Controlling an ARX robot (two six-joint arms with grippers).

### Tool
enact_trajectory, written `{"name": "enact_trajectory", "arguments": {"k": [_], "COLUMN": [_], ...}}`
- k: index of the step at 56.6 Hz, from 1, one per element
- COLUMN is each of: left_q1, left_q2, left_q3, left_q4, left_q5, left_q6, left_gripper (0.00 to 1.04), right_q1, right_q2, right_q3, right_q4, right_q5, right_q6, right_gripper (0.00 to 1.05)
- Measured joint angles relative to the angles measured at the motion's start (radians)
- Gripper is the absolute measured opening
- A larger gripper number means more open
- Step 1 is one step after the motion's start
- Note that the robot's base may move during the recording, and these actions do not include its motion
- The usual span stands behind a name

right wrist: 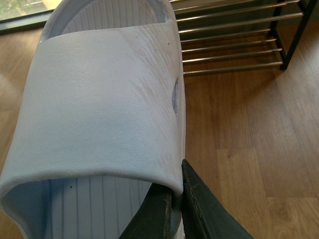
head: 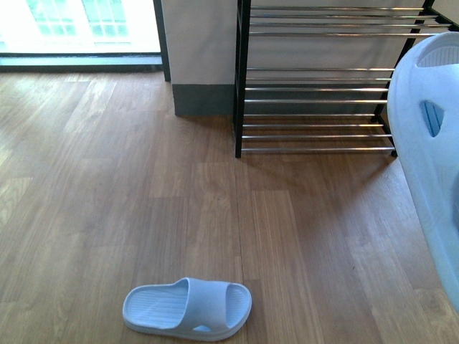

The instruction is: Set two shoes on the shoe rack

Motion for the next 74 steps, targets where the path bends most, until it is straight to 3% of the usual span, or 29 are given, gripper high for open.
{"name": "enact_trajectory", "arguments": {"k": [24, 30, 33, 39, 44, 50, 62, 74], "left_q1": [0.0, -0.061, -0.061, -0.029, -0.009, -0.023, -0.103, -0.253], "left_q2": [0.0, 0.104, 0.23, 0.531, 0.952, 1.376, 1.868, 2.315], "left_q3": [0.0, 0.047, 0.058, 0.067, 0.126, 0.247, 0.453, 0.789], "left_q4": [0.0, -0.107, -0.059, 0.174, 0.491, 0.668, 0.626, 0.409], "left_q5": [-0.001, -0.203, -0.224, -0.098, 0.039, 0.152, 0.264, 0.322], "left_q6": [0.0, -0.066, -0.068, -0.025, 0.085, 0.201, 0.336, 0.48], "left_gripper": [0.95, 0.95, 0.95, 0.95, 0.95, 0.95, 0.95, 0.95], "right_q1": [0.0, 0.0, 0.0, 0.0, 0.0, 0.0, 0.0, 0.0], "right_q2": [0.0, 0.0, 0.0, 0.0, 0.0, 0.0, 0.0, 0.0], "right_q3": [0.0, 0.0, 0.0, 0.0, 0.0, 0.0, 0.0, 0.0], "right_q4": [0.0, 0.0, 0.0, 0.0, 0.0, 0.0, 0.0, 0.0], "right_q5": [0.0, 0.0, 0.001, 0.0, 0.001, 0.0, 0.0, 0.0], "right_q6": [0.0, 0.0, 0.0, 0.0, 0.0, 0.0, 0.0, 0.0], "right_gripper": [0.01, 0.01, 0.01, 0.01, 0.01, 0.01, 0.01, 0.01]}}
